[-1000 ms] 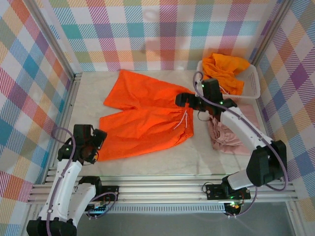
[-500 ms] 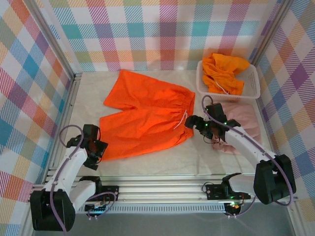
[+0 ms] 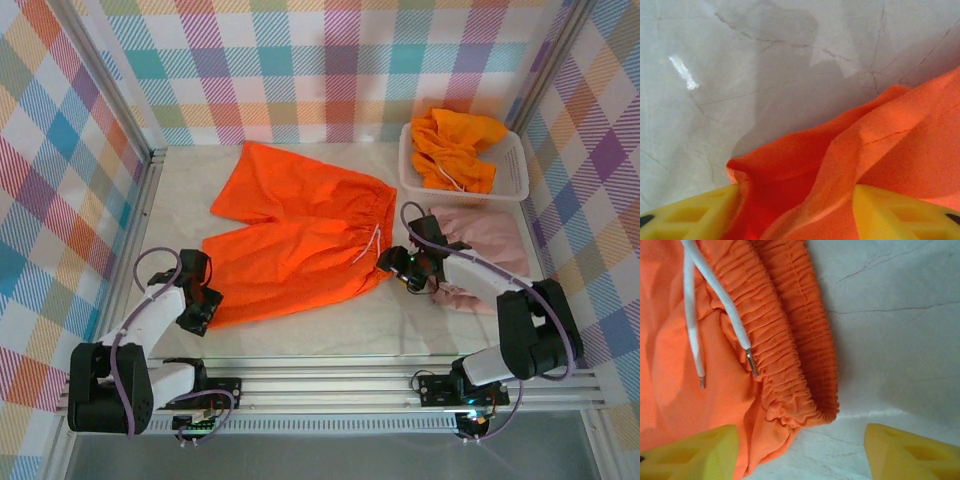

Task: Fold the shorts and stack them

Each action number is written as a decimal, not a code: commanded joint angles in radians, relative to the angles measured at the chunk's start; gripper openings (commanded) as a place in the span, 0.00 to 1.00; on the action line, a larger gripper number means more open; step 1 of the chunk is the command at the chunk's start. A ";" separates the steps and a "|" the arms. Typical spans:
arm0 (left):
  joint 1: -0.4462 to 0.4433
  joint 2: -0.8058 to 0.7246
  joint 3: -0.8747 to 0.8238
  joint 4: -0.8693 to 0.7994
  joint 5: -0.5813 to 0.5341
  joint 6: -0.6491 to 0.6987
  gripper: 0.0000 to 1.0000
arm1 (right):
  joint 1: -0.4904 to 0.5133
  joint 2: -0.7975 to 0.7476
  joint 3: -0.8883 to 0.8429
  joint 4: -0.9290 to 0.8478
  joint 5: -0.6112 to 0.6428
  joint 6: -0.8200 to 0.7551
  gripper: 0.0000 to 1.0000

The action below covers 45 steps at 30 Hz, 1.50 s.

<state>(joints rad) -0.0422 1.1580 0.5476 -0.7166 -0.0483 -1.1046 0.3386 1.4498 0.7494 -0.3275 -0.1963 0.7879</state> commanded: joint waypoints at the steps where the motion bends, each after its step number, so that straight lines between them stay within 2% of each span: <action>1: -0.009 0.018 -0.009 0.021 -0.024 0.011 0.55 | -0.004 0.038 0.005 0.041 -0.022 0.019 0.61; 6: -0.010 0.030 -0.009 0.032 -0.032 0.014 0.49 | -0.006 0.086 0.030 0.060 -0.022 0.011 0.51; 11: -0.012 0.046 -0.006 0.045 -0.032 0.021 0.37 | -0.005 0.129 0.060 0.071 -0.023 0.008 0.34; 16: -0.012 0.049 -0.005 0.058 -0.033 0.038 0.30 | -0.006 0.154 0.076 0.075 -0.018 0.004 0.22; 21: -0.012 0.046 0.004 0.064 -0.033 0.052 0.17 | -0.006 0.156 0.087 0.068 -0.015 -0.004 0.06; 23: -0.012 0.042 0.016 0.054 -0.037 0.060 0.08 | -0.006 0.149 0.088 0.064 -0.013 -0.009 0.01; 26: -0.012 0.031 0.046 0.022 -0.050 0.076 0.00 | -0.005 0.136 0.098 0.048 -0.008 -0.019 0.00; 35: -0.009 -0.089 0.195 -0.139 -0.130 0.128 0.00 | -0.004 0.037 0.131 -0.018 -0.010 -0.056 0.00; 45: -0.010 -0.209 0.398 -0.294 -0.185 0.182 0.00 | -0.005 -0.097 0.190 -0.107 -0.070 -0.078 0.00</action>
<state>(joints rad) -0.0456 0.9764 0.8886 -0.9222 -0.1867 -0.9562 0.3389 1.4025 0.8936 -0.3832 -0.2386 0.7383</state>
